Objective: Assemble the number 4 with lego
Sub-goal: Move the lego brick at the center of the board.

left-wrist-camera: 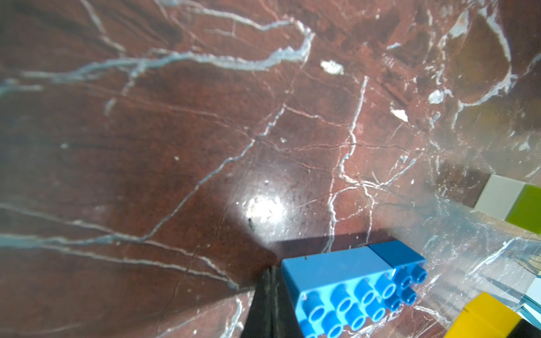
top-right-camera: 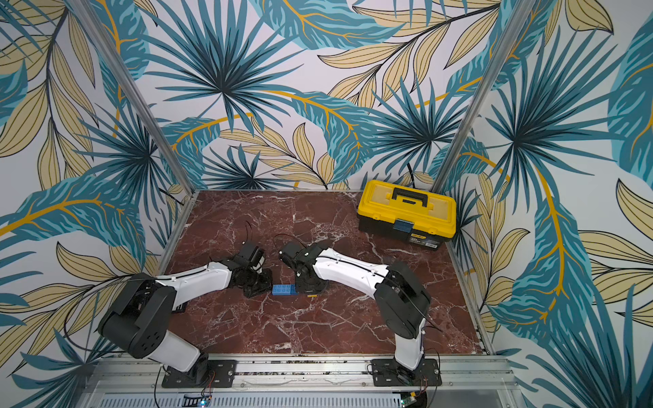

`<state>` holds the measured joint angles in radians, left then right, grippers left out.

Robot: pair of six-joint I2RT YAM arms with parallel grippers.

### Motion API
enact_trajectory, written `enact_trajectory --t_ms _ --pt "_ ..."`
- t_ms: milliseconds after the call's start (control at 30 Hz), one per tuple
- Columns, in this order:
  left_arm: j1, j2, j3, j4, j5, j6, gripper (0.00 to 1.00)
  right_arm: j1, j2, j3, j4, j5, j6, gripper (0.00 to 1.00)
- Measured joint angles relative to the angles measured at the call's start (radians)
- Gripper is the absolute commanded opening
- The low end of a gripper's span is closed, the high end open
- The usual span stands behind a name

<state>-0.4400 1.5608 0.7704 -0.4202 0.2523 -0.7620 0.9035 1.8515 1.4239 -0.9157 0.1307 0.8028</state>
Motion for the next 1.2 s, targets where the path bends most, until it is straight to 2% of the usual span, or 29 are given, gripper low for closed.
enact_trajectory --t_ms 367,667,933,1200 --pt "-0.005 -0.003 -0.011 0.051 0.034 -0.050 0.04 0.047 0.053 0.169 -0.009 0.018 0.081 0.21" --pt "-0.006 -0.037 -0.077 0.102 0.068 -0.093 0.04 0.065 0.120 0.212 -0.068 0.056 0.168 0.21" --pt "-0.007 -0.058 -0.094 0.119 0.096 -0.106 0.04 0.066 0.132 0.273 -0.109 0.075 0.182 0.21" --pt "-0.012 -0.058 -0.103 0.155 0.108 -0.110 0.05 0.066 0.214 0.316 -0.137 0.072 0.166 0.21"
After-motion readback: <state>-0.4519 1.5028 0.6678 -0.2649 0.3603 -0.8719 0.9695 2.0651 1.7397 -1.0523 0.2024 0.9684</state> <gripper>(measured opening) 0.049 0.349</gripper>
